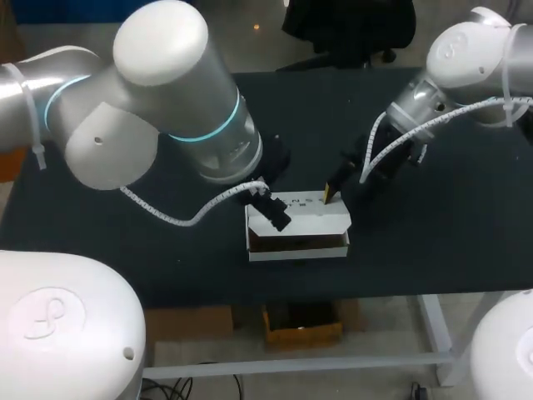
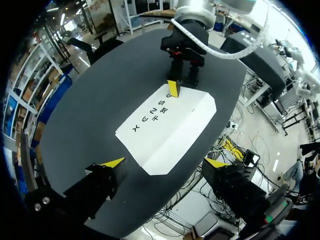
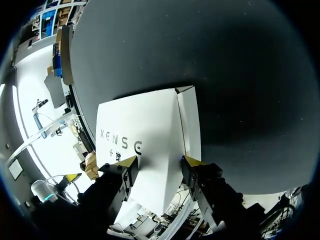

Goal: Assemble the packaging by folding the flat box into shape, placing the metal phone stand inside, and closing the box properly

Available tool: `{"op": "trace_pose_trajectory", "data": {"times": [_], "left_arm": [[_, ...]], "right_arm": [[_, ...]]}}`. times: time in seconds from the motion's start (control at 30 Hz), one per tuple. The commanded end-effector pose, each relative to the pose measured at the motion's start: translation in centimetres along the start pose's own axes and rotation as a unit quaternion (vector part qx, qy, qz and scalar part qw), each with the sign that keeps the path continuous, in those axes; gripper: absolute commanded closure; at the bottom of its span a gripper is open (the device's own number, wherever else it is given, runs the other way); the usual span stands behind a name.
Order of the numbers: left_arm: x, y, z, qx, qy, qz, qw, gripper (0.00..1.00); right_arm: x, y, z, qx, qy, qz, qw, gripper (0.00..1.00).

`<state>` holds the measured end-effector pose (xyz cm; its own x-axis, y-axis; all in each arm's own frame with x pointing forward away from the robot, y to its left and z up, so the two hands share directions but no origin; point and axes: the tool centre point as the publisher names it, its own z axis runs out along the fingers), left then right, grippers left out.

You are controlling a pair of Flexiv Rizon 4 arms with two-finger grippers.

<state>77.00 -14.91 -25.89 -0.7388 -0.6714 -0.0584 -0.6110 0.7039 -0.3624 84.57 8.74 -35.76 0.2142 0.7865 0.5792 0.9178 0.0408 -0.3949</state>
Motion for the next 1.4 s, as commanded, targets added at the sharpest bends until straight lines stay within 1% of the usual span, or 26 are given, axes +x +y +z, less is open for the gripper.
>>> {"op": "trace_pose_trajectory", "data": {"times": [0.03, 0.13, 0.27, 0.43, 0.47, 0.5, 0.73, 1.1, 1.17, 1.23, 1.27, 1.3, 1.37, 1.4], "left_arm": [[0.8, 0.4, -0.3, 0.007, -0.029, 0.034, 0.999, 0.00], [1.0, 0.5, -0.4, 0.012, -0.038, 0.086, 0.995, 0.00], [1.3, 0.4, -0.2, 0.008, -0.070, 0.147, 0.987, 0.00], [1.5, -0.3, 0.0, -0.002, -0.082, 0.189, 0.979, 0.00], [1.4, -0.6, -0.1, -0.006, -0.078, 0.187, 0.979, 0.00], [1.3, -0.8, -0.2, -0.013, -0.066, 0.180, 0.981, 0.00], [1.3, -0.8, -0.2, -0.013, -0.066, 0.180, 0.981, 0.00], [1.3, -0.8, -0.2, -0.013, -0.066, 0.180, 0.981, 0.00], [0.9, -0.6, 0.4, -0.018, -0.049, 0.194, 0.980, 0.00], [0.6, -0.4, 0.7, -0.023, -0.049, 0.213, 0.976, 0.00], [0.5, -0.4, 0.8, -0.023, -0.040, 0.226, 0.973, 0.00], [0.3, -0.4, 0.9, -0.026, -0.042, 0.246, 0.968, 0.00], [0.2, -0.4, 1.1, -0.034, -0.045, 0.254, 0.965, 0.00], [0.1, -0.4, 1.2, -0.033, -0.043, 0.271, 0.961, 0.00]], "right_arm": [[0.0, 0.1, 0.0, 0.003, 0.001, 0.000, 1.000, 0.47], [0.0, 0.1, 0.0, 0.003, 0.001, 0.000, 1.000, 0.46], [0.0, 0.1, 0.0, 0.003, 0.001, 0.000, 1.000, 0.47], [0.0, 0.1, 0.0, 0.003, 0.001, 0.000, 1.000, 0.48], [0.0, 0.1, 0.0, 0.003, 0.001, 0.000, 1.000, 0.48], [0.0, 0.1, 0.0, 0.003, 0.001, 0.000, 1.000, 0.47], [0.0, 0.1, 0.0, 0.003, 0.001, 0.000, 1.000, 0.48], [0.0, 0.1, 0.0, 0.003, 0.001, 0.000, 1.000, 0.45], [0.0, 0.1, 0.0, 0.003, 0.001, 0.000, 1.000, 0.45], [0.0, 0.1, 0.0, 0.003, 0.001, 0.000, 1.000, 0.46], [0.0, 0.1, 0.0, 0.003, 0.001, 0.000, 1.000, 0.46], [0.0, 0.1, 0.0, 0.003, 0.001, 0.000, 1.000, 0.47], [0.0, 0.1, 0.0, 0.003, 0.001, 0.000, 1.000, 0.46], [0.0, 0.1, 0.0, 0.003, 0.001, 0.000, 1.000, 0.46]]}}
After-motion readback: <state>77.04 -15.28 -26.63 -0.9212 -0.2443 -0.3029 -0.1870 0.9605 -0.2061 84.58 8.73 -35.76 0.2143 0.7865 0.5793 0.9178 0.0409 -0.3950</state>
